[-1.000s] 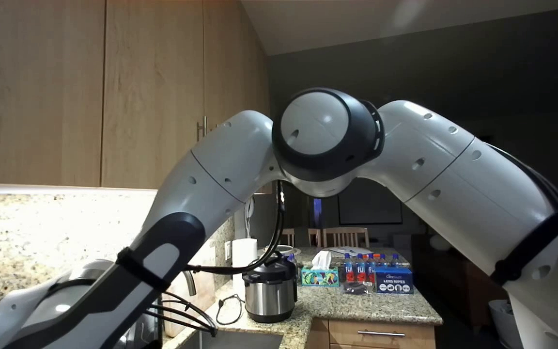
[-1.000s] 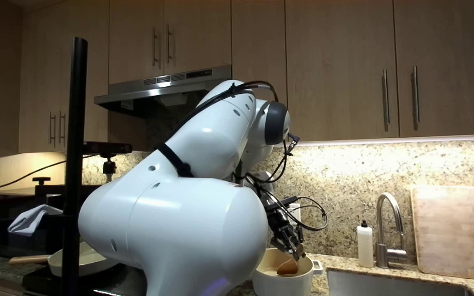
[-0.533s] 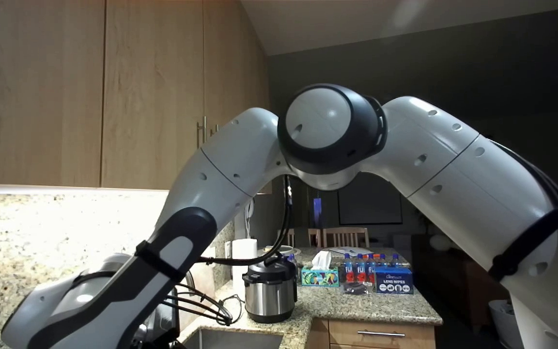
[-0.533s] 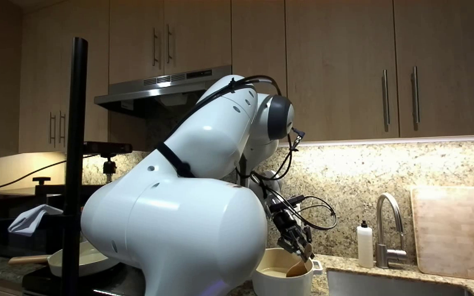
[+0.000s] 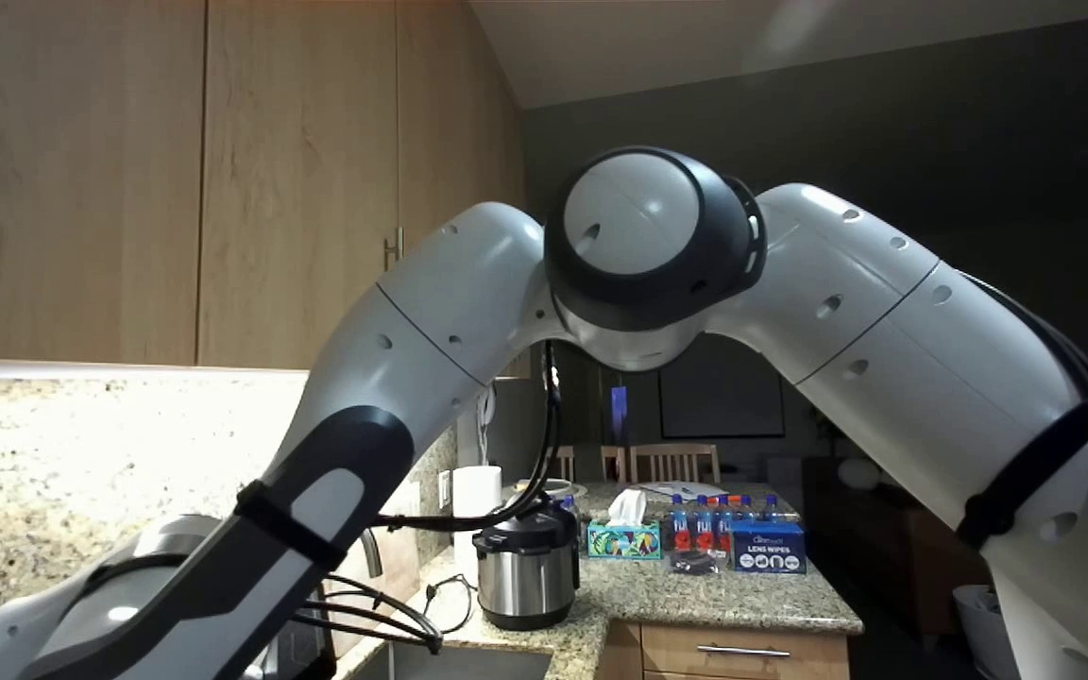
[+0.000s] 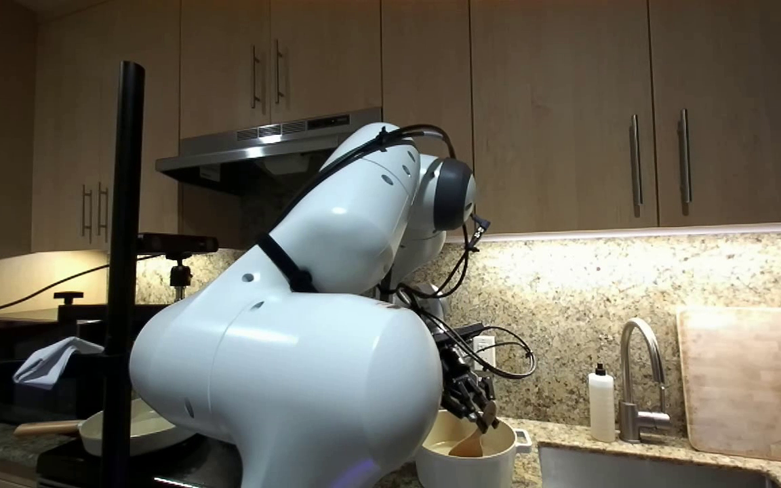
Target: Pick up the cooking stick and stir in the pot
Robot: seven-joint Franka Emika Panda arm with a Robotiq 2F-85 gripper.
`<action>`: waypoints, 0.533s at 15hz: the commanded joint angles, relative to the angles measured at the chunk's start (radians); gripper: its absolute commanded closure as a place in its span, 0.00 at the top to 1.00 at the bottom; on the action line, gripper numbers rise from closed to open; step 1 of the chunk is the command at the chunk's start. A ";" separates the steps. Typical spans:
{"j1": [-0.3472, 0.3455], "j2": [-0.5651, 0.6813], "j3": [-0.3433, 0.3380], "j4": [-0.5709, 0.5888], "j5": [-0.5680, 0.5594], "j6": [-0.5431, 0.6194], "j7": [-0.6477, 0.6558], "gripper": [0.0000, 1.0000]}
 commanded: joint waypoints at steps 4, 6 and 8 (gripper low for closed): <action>0.044 0.141 -0.033 0.194 -0.041 -0.155 -0.011 0.09; 0.052 0.151 -0.043 0.233 -0.079 -0.134 -0.002 0.09; 0.051 0.155 -0.051 0.271 -0.115 -0.127 -0.011 0.09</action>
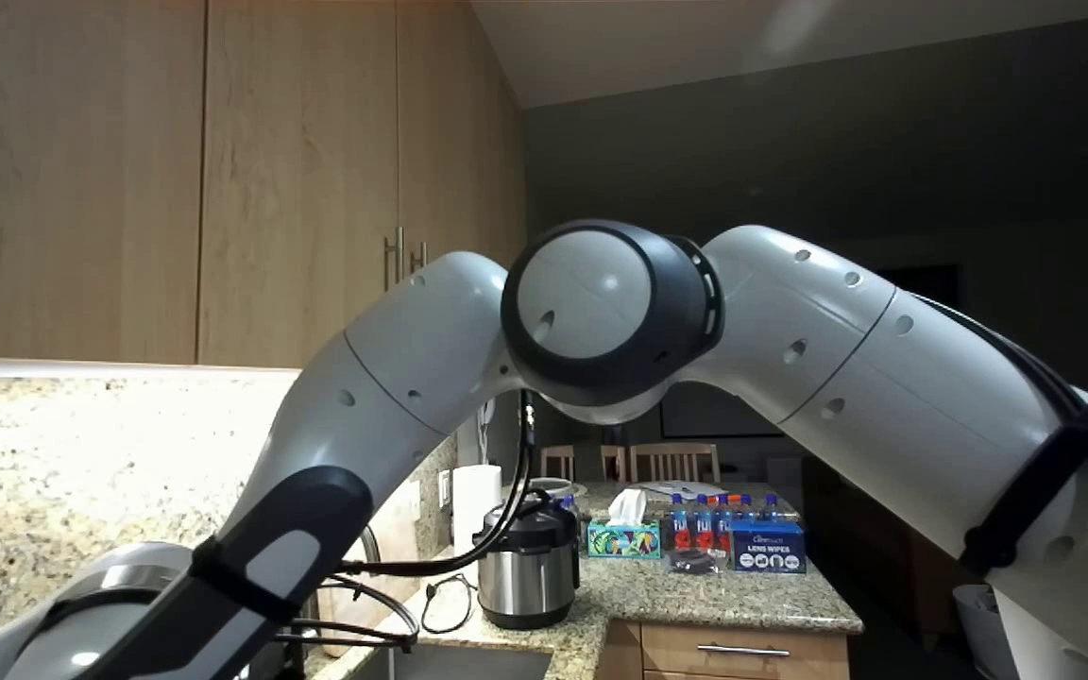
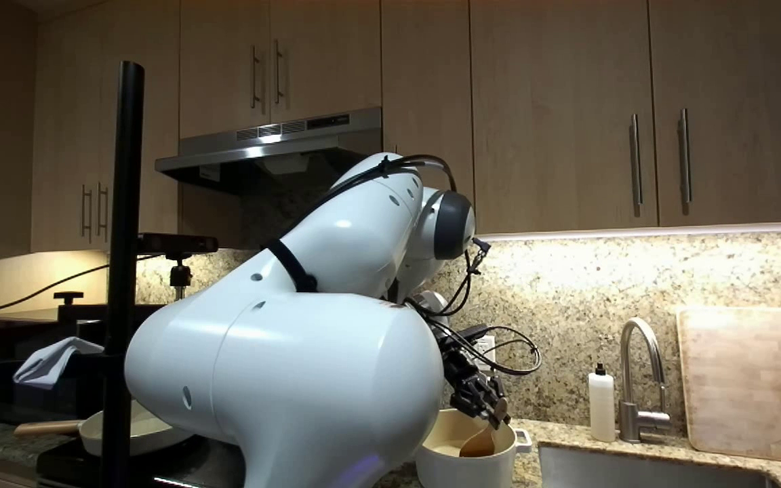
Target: Pick up the cooking stick and stir in the pot
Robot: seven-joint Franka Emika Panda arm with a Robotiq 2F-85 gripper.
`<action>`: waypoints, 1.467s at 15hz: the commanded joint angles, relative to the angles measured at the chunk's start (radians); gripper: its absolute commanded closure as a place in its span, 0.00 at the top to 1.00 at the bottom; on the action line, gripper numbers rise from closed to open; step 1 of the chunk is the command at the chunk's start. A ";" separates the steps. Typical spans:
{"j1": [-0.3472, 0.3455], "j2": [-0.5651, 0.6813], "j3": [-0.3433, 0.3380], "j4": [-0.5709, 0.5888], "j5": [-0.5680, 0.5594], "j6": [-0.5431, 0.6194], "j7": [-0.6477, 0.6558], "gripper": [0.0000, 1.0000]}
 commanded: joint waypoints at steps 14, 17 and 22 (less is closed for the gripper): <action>-0.014 -0.017 -0.013 -0.004 -0.051 -0.044 -0.064 0.09; -0.013 -0.034 0.002 -0.041 -0.048 -0.058 -0.065 0.09; 0.004 -0.048 0.040 -0.071 -0.059 -0.059 -0.088 0.09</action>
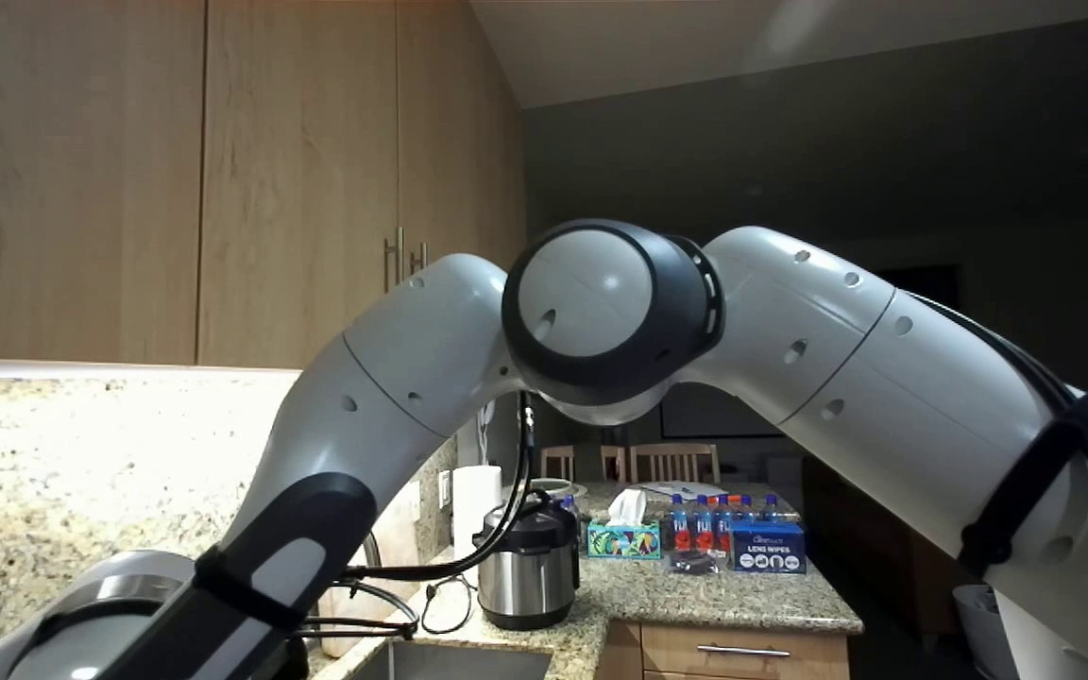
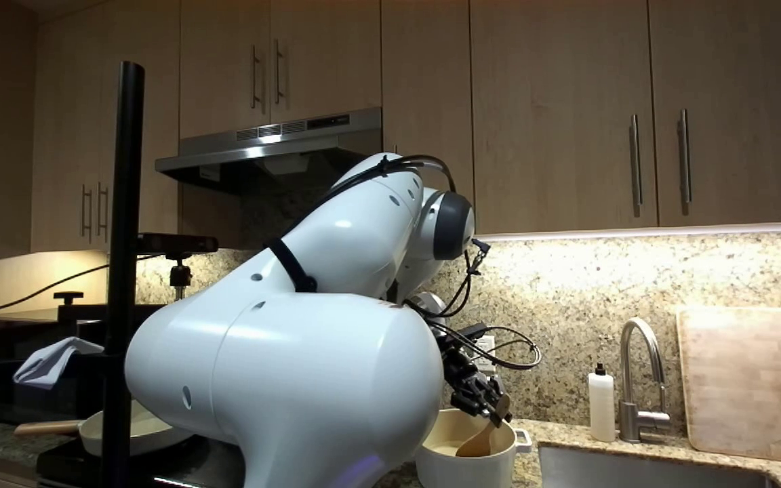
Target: Pick up the cooking stick and stir in the pot
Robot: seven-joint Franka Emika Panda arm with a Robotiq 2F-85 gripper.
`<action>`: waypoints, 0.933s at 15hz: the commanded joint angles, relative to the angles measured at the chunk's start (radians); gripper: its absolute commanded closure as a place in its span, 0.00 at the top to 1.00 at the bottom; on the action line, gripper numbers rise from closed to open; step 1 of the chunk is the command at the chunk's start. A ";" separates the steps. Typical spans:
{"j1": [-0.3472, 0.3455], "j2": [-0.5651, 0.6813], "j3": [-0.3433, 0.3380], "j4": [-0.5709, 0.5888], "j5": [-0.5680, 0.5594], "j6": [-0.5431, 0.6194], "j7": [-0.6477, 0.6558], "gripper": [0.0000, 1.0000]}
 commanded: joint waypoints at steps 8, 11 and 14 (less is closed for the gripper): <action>0.003 -0.049 0.041 -0.050 0.007 -0.016 -0.022 0.55; 0.000 -0.048 0.041 -0.049 0.008 -0.015 -0.023 0.73; -0.003 -0.060 0.044 -0.059 0.003 0.000 -0.018 0.92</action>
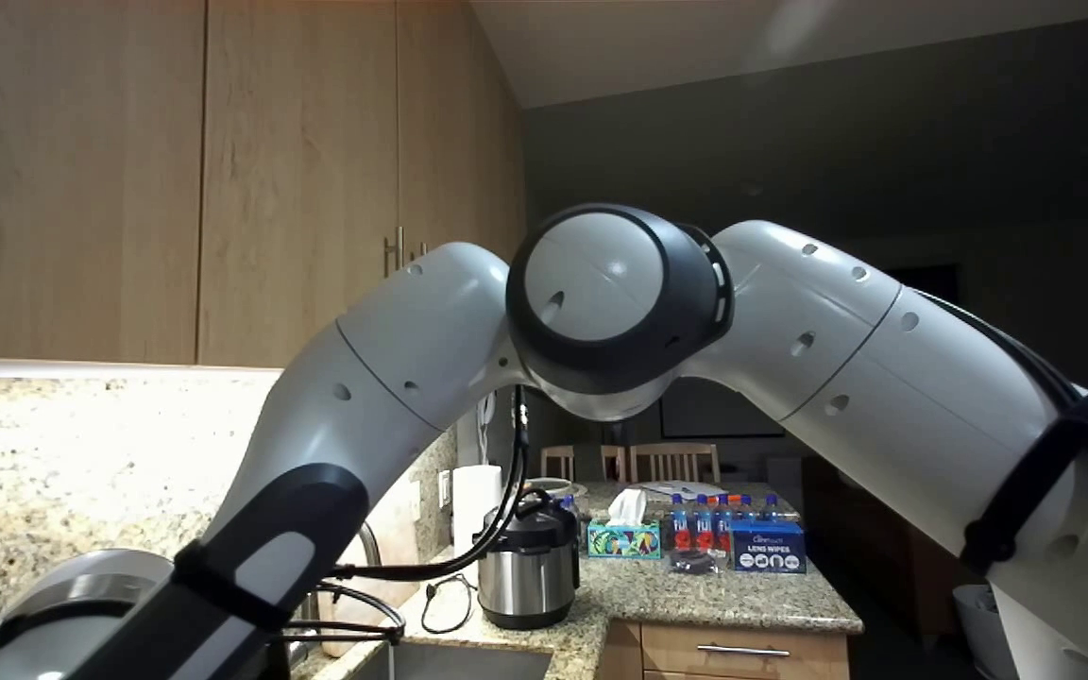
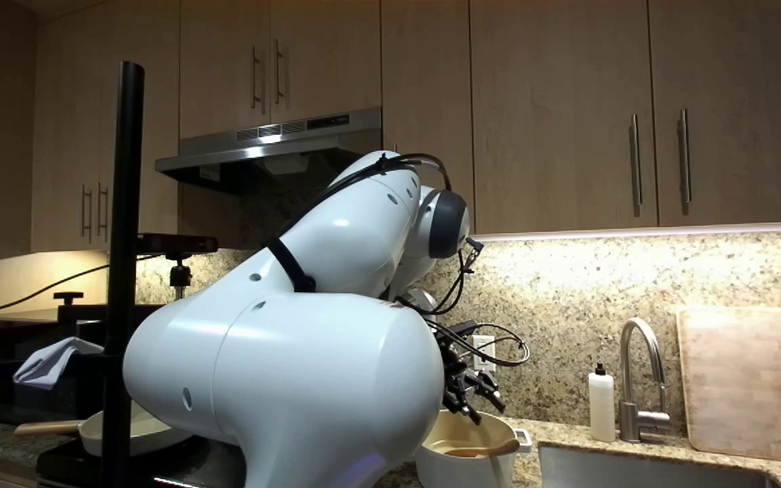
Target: Pick up the cooking stick and stir in the pot
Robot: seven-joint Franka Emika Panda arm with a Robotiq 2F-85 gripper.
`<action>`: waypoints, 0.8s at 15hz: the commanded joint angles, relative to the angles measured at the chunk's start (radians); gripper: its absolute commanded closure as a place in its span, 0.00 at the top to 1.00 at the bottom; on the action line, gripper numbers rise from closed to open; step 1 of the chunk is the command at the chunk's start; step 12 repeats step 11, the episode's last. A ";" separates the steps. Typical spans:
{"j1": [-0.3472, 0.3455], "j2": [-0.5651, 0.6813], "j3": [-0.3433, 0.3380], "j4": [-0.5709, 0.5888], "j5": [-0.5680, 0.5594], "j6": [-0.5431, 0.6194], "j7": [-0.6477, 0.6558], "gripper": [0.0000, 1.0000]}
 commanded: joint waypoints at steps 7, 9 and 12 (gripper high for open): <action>-0.017 -0.068 0.034 -0.056 0.007 0.114 -0.012 1.00; -0.024 -0.093 0.039 -0.081 0.008 0.127 -0.012 1.00; -0.026 -0.101 0.040 -0.091 0.008 0.130 -0.011 1.00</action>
